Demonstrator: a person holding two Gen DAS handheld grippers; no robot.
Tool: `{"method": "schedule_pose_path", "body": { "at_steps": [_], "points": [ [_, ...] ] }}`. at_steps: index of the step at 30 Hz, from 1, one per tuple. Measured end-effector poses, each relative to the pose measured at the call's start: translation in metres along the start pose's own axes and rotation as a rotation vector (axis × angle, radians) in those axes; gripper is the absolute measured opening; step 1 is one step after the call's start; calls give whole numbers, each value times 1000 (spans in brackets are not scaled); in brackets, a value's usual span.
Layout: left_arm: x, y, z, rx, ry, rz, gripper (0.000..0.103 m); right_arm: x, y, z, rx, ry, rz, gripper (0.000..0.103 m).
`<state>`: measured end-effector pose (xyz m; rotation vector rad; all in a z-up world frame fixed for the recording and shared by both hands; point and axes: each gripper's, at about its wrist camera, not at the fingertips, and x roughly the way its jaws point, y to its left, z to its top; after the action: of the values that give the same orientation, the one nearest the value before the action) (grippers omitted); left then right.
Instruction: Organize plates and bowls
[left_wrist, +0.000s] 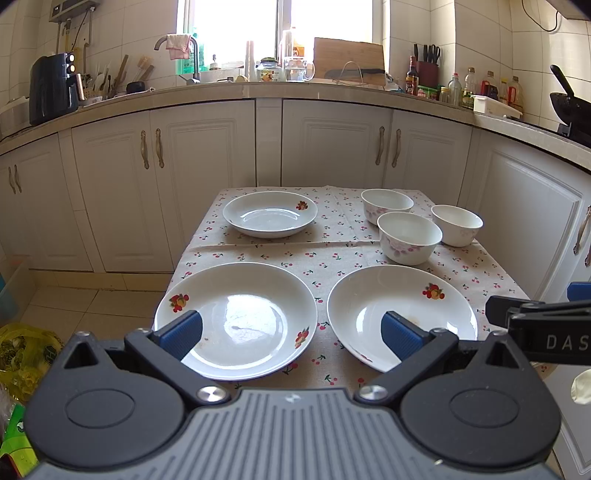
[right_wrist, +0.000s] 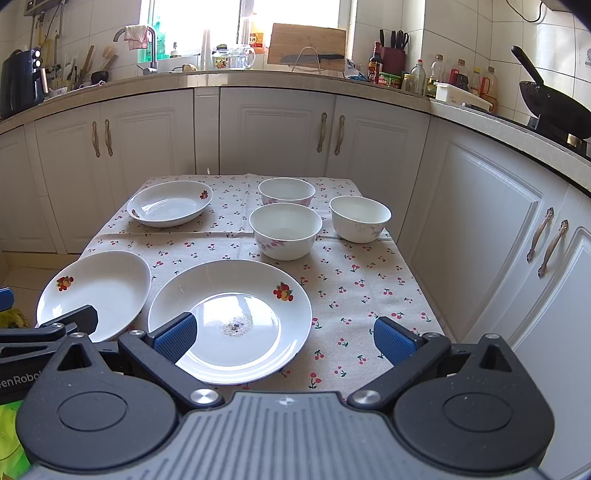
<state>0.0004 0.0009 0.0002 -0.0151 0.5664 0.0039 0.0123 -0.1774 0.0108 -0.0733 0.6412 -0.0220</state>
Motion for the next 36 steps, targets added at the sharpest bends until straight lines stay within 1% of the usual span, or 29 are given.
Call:
{"method": "schedule_pose_path", "body": {
  "at_steps": [36],
  "points": [
    [-1, 1, 1, -4, -2, 0, 102, -5, 1, 0, 1, -4, -2, 103]
  ]
}}
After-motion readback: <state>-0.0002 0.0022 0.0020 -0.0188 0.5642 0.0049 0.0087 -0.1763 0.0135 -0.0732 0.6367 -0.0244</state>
